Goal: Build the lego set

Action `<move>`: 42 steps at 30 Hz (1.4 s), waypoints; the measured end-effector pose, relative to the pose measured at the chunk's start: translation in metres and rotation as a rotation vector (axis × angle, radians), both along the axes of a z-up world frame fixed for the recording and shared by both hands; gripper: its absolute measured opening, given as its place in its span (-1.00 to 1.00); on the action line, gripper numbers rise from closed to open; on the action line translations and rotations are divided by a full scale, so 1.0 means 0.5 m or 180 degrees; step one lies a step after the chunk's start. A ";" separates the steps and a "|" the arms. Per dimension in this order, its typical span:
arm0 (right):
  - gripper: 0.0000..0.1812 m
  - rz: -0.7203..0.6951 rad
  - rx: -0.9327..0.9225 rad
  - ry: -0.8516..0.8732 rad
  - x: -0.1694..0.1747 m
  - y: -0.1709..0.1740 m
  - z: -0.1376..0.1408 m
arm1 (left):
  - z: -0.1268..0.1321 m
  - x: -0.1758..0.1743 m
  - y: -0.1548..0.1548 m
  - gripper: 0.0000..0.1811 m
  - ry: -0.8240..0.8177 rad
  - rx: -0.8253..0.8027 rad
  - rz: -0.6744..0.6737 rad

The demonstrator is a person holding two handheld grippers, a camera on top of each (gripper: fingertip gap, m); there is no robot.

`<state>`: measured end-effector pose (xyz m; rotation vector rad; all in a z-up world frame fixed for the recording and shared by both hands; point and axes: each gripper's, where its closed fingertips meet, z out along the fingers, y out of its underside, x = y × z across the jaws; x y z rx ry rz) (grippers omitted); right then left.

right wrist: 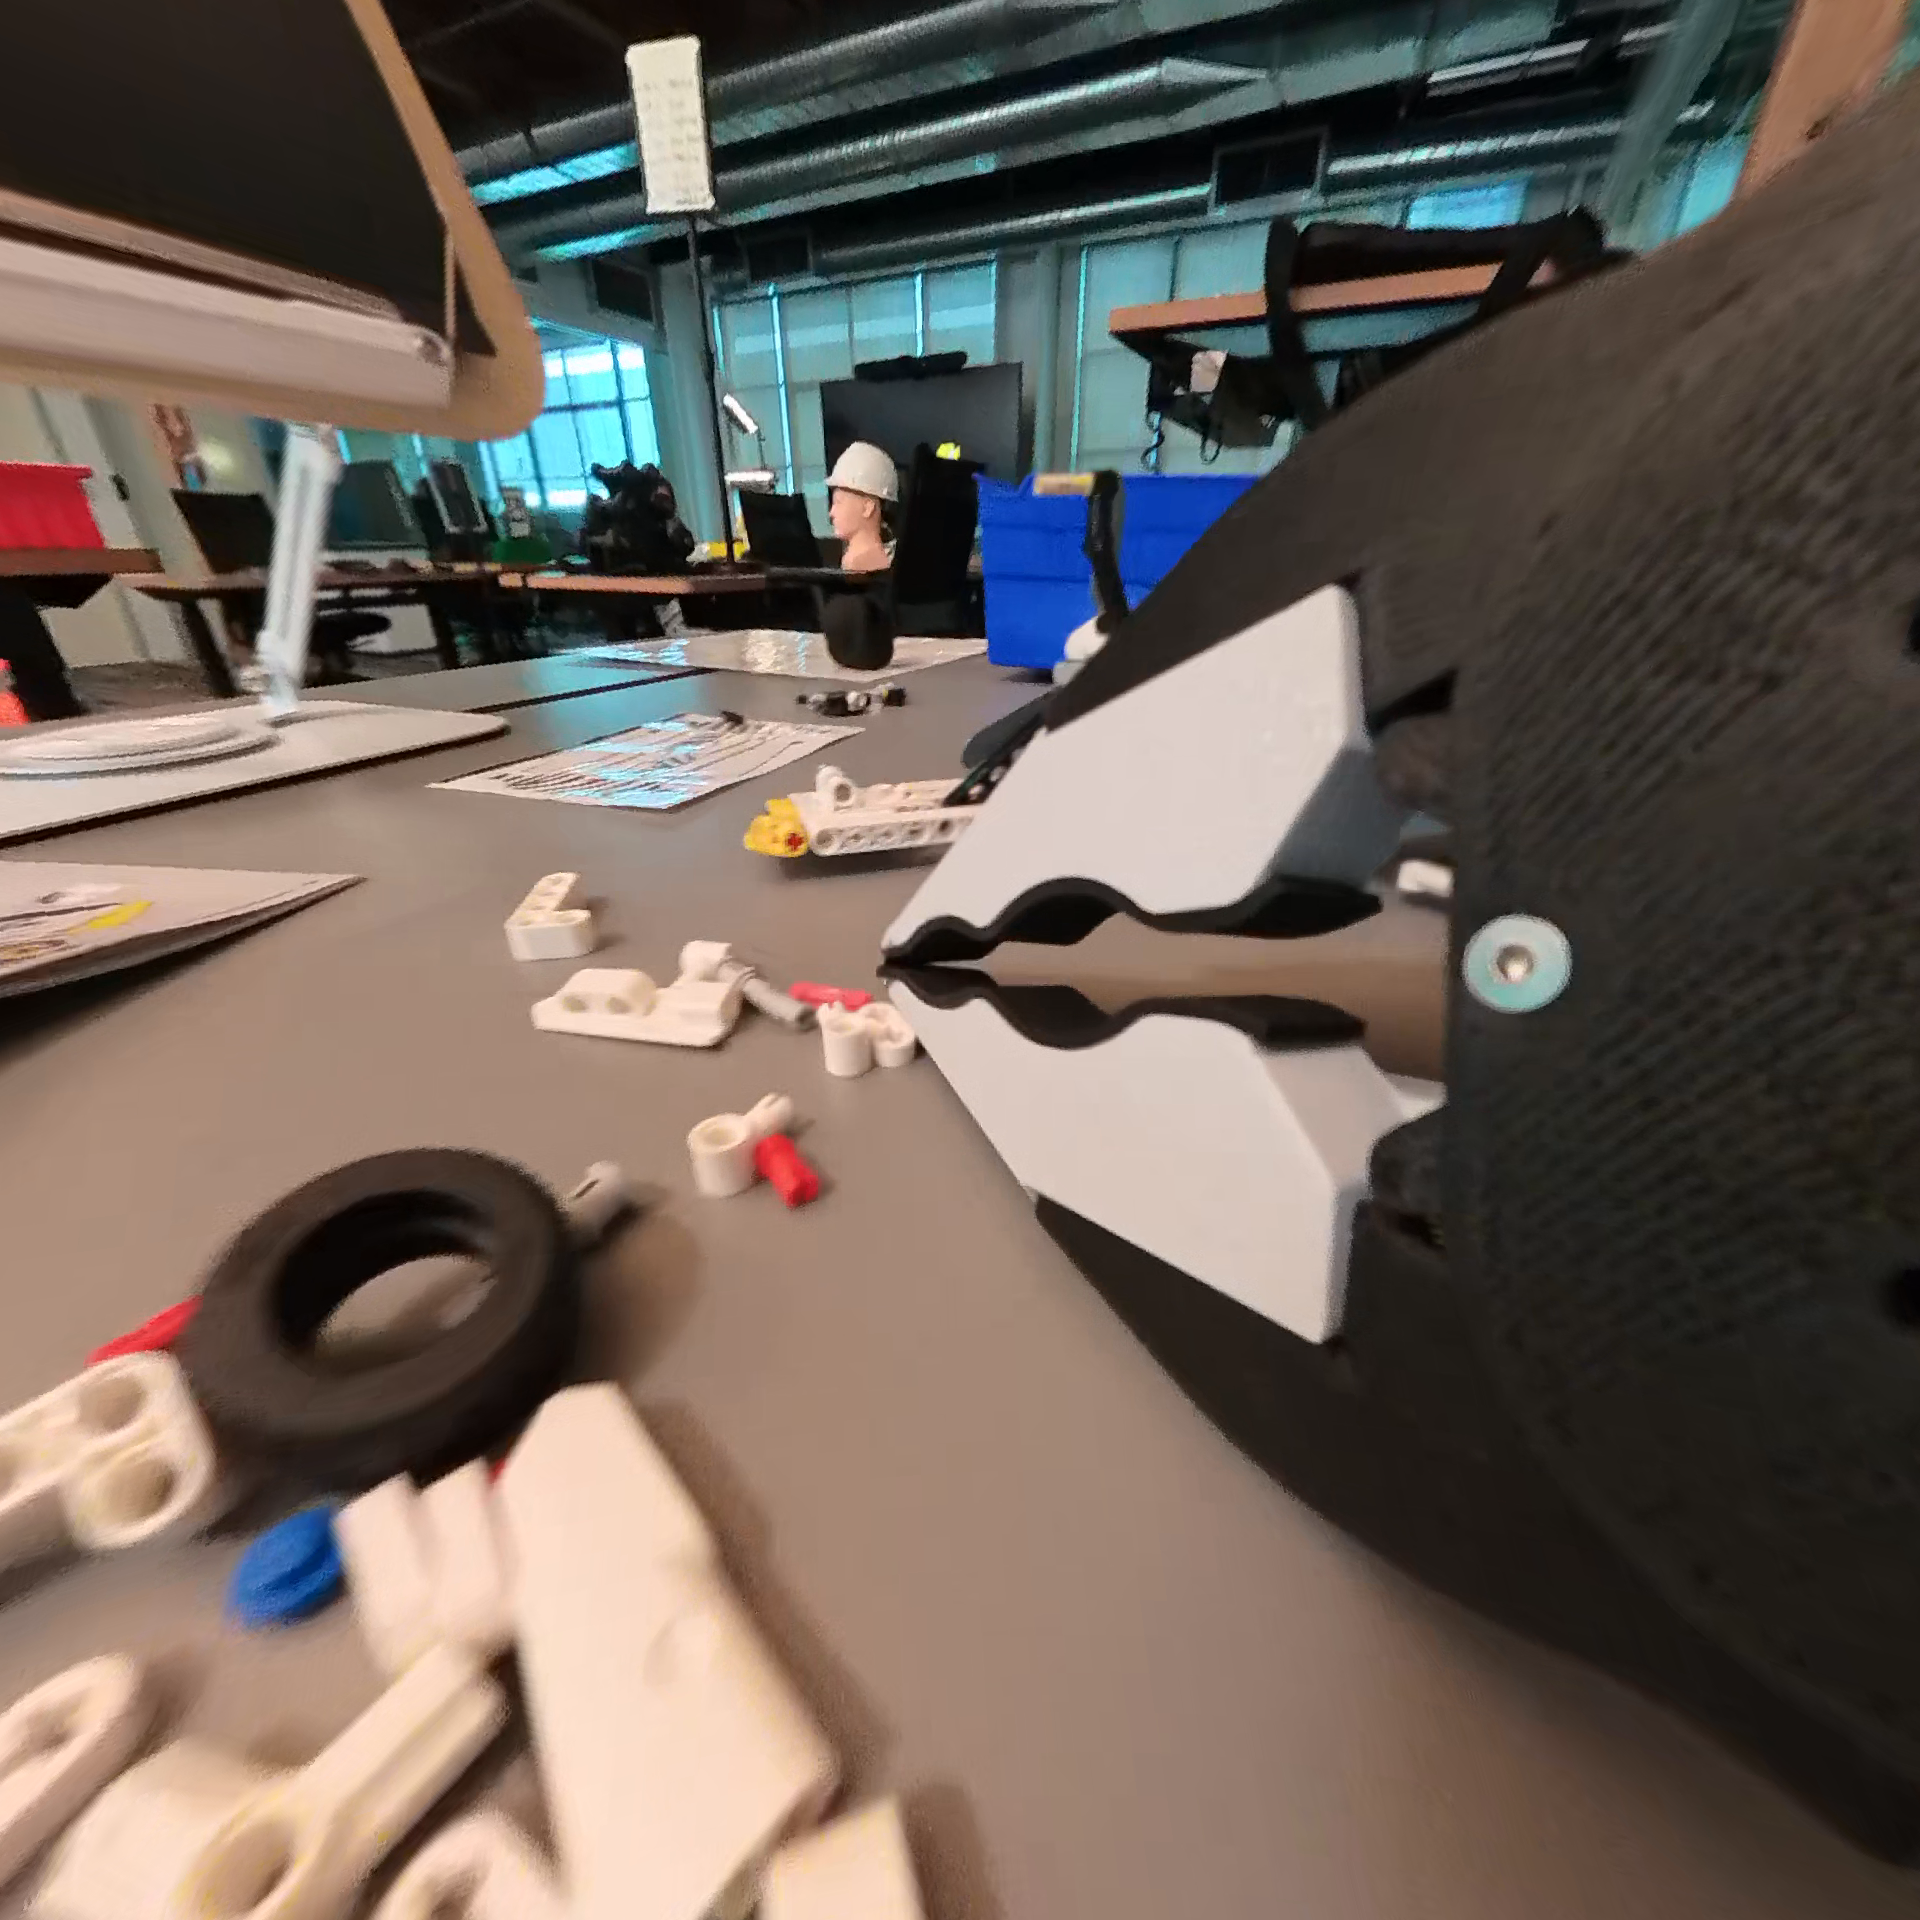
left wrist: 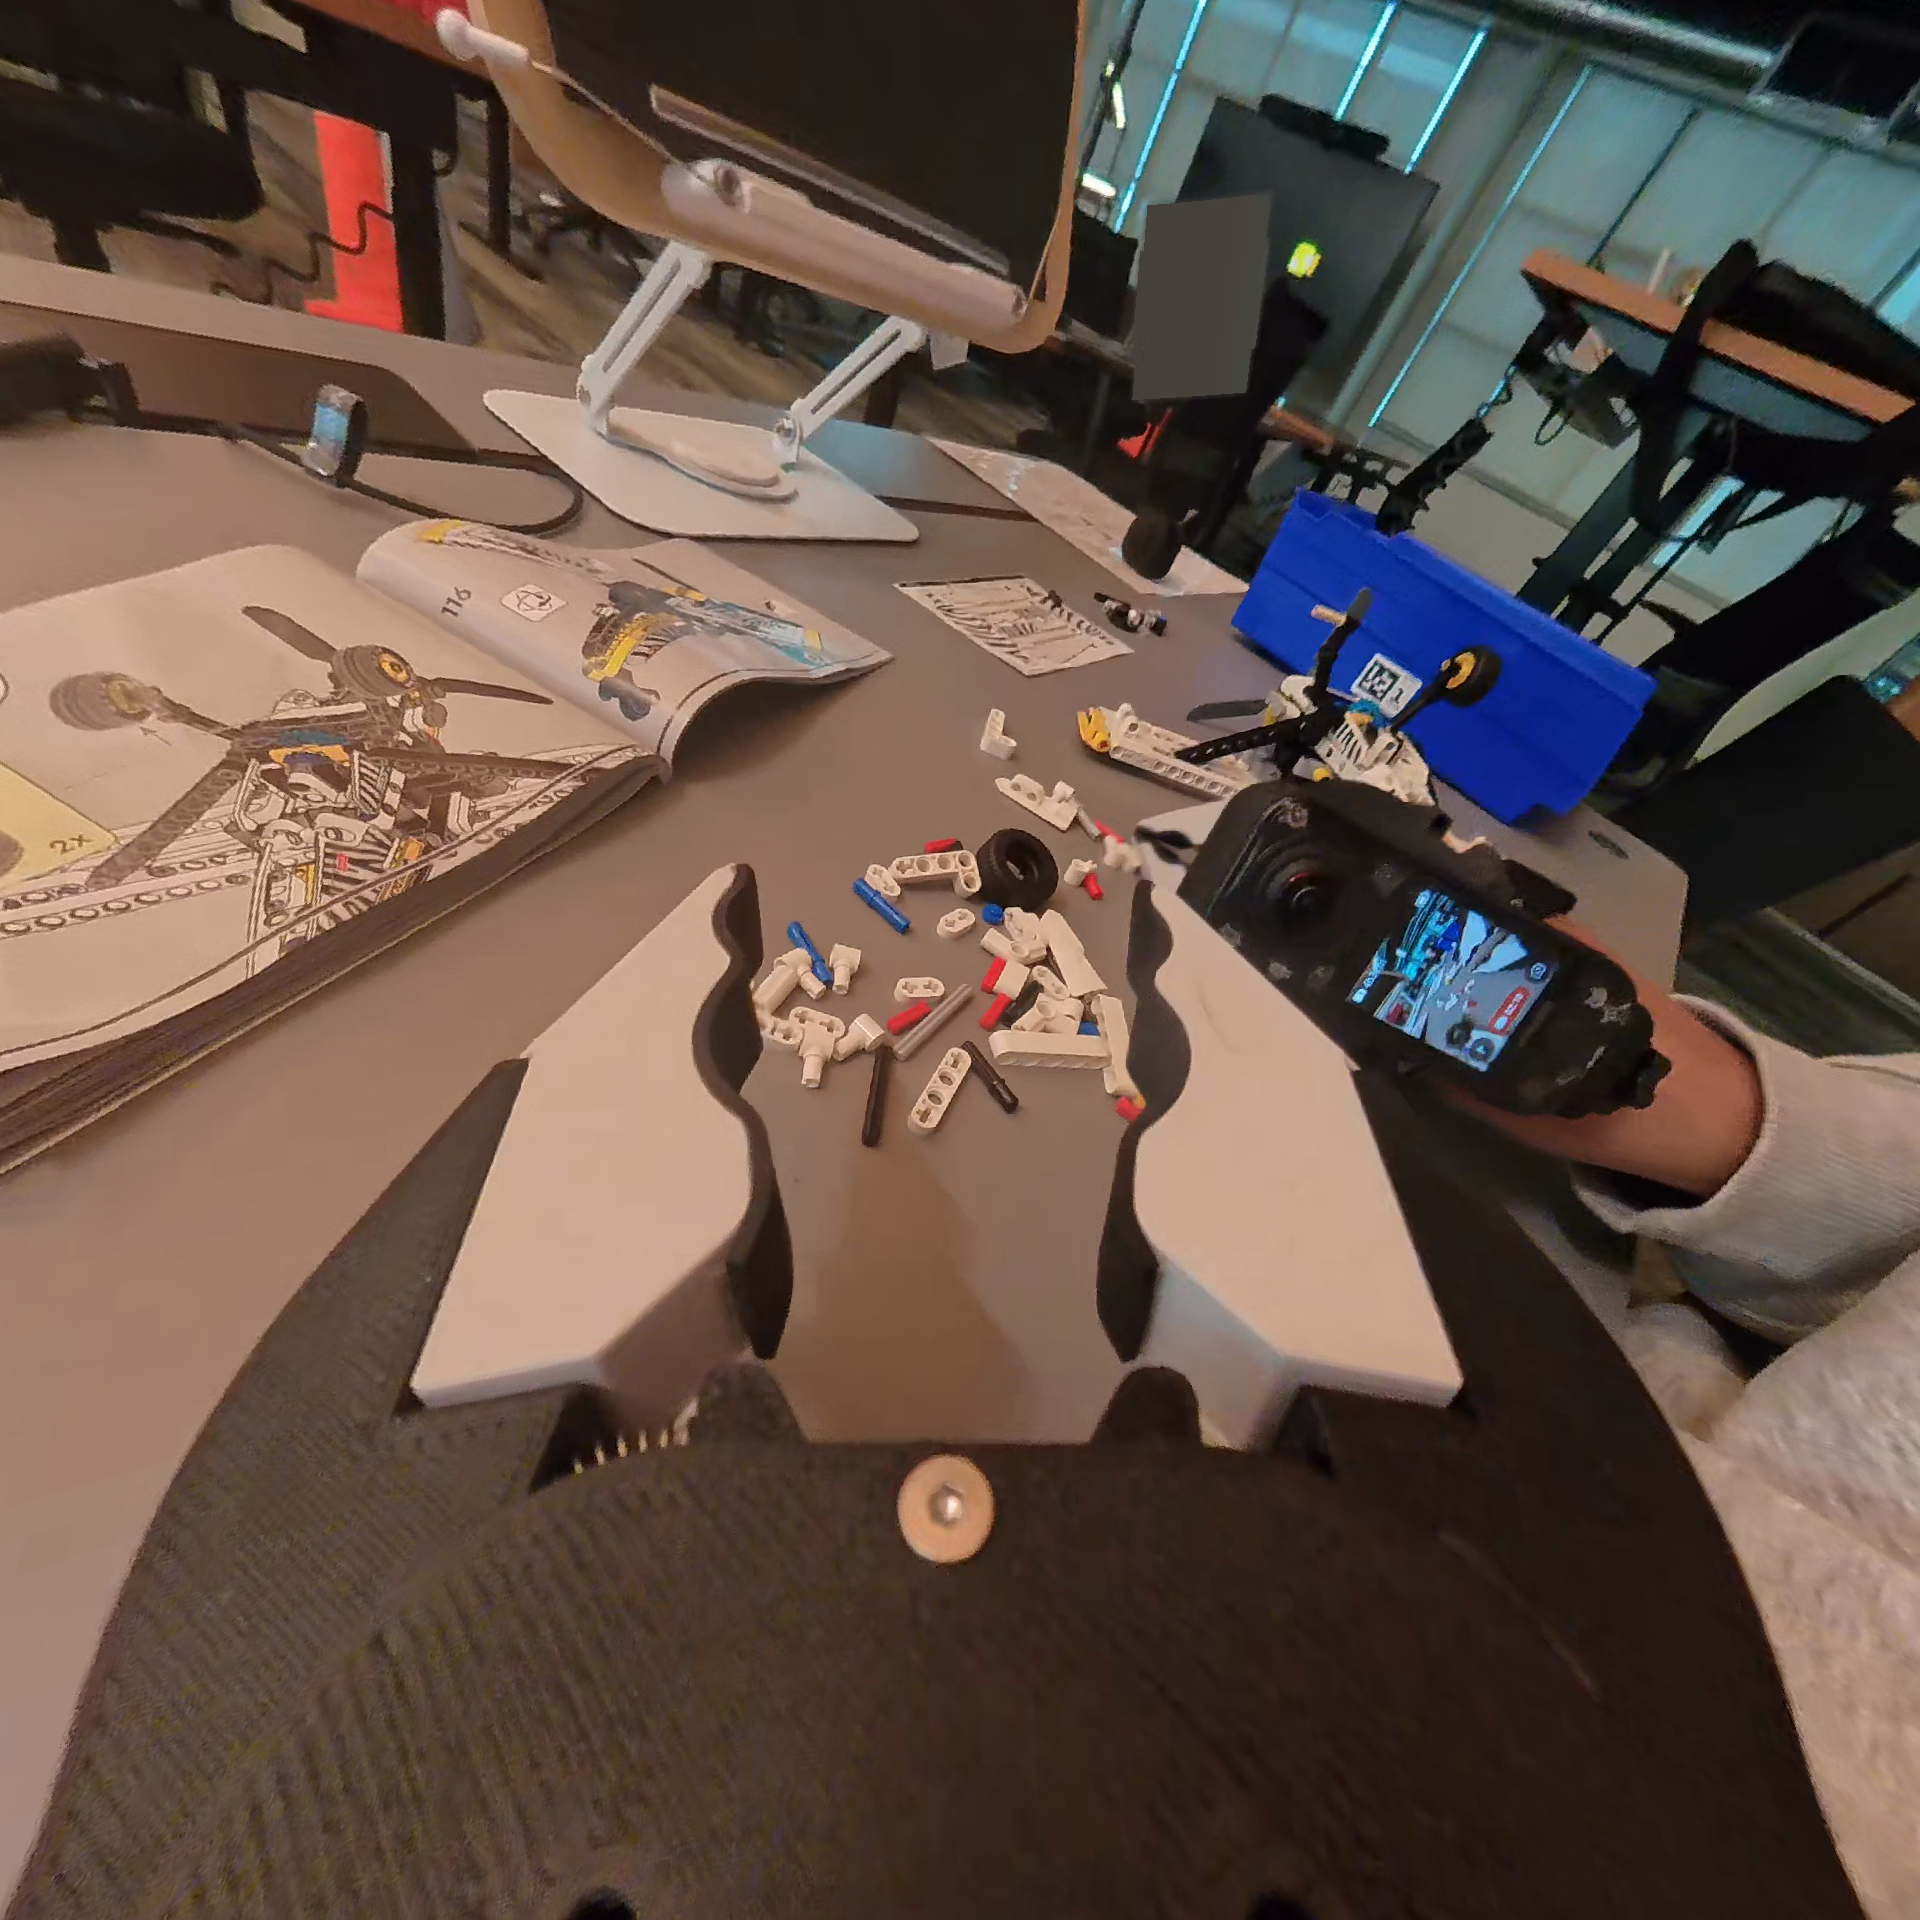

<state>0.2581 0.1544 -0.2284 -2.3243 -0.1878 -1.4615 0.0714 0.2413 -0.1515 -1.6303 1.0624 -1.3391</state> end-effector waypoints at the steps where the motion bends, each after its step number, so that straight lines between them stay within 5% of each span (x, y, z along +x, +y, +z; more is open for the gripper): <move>1: -1.00 0.0054 0.0038 0.0044 -0.009 0.011 0.000 | 0.004 -0.001 0.003 -0.22 -0.0054 -0.0031 0.0005; 6: -0.99 0.0472 0.0220 0.0107 -0.065 0.058 0.006 | 0.008 -0.006 0.012 -0.22 -0.0169 -0.0189 0.0001; 9: -0.82 0.0624 0.0382 0.0212 -0.093 0.060 0.020 | 0.011 -0.006 0.009 -0.22 -0.0183 -0.0121 -0.0005; 17: -0.76 0.0633 0.1260 0.0812 -0.063 -0.081 0.119 | 0.011 0.004 0.016 -0.19 -0.0161 -0.0092 0.0074; 22: -0.77 0.0700 0.1750 0.1125 -0.071 -0.118 0.142 | -0.002 0.087 -0.066 -0.13 0.0200 0.0149 -0.0277; 25: -0.77 0.0820 0.1947 0.1269 -0.083 -0.119 0.149 | -0.025 0.160 -0.122 -0.13 0.0709 0.0717 -0.0515; 30: -0.77 0.0908 0.2053 0.1694 -0.105 -0.130 0.130 | -0.047 0.309 -0.114 -0.48 0.1400 0.1667 -0.0688; 36: -0.79 0.1097 0.2263 0.1538 -0.111 -0.142 0.182 | -0.143 0.453 -0.067 -0.54 0.2494 0.1008 -0.1237; 38: -0.79 0.1111 0.2332 0.1550 -0.110 -0.146 0.191 | -0.172 0.472 -0.062 -0.59 0.2692 0.0698 -0.1273; 40: -0.79 0.1100 0.2367 0.1583 -0.107 -0.150 0.191 | -0.172 0.477 -0.051 -0.92 0.2684 0.0773 -0.1244; 42: -0.79 0.1073 0.2377 0.1583 -0.099 -0.155 0.188 | -0.172 0.456 -0.048 -0.92 0.2759 0.0852 -0.1285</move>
